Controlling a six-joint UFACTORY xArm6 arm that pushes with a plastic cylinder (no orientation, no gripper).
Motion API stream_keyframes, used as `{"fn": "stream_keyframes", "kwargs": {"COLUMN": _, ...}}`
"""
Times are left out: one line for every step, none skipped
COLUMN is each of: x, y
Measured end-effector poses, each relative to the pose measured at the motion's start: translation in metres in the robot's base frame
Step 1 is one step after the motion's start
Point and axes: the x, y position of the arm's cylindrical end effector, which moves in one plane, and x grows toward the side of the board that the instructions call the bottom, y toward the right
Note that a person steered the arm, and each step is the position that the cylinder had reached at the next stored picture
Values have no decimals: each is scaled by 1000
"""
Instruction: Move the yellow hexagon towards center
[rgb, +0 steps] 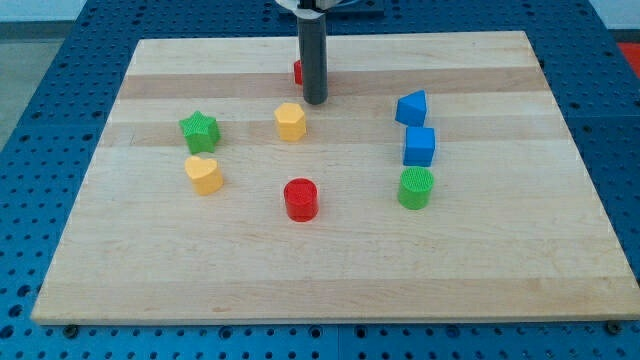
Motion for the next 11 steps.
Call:
{"fn": "stream_keyframes", "kwargs": {"x": 0, "y": -25}}
{"fn": "stream_keyframes", "kwargs": {"x": 0, "y": -44}}
{"fn": "stream_keyframes", "kwargs": {"x": 2, "y": -44}}
{"fn": "stream_keyframes", "kwargs": {"x": 17, "y": -43}}
{"fn": "stream_keyframes", "kwargs": {"x": 24, "y": -40}}
{"fn": "stream_keyframes", "kwargs": {"x": 25, "y": -40}}
{"fn": "stream_keyframes", "kwargs": {"x": 33, "y": -39}}
{"fn": "stream_keyframes", "kwargs": {"x": 41, "y": -35}}
{"fn": "stream_keyframes", "kwargs": {"x": 45, "y": -32}}
{"fn": "stream_keyframes", "kwargs": {"x": 45, "y": -32}}
{"fn": "stream_keyframes", "kwargs": {"x": 47, "y": -32}}
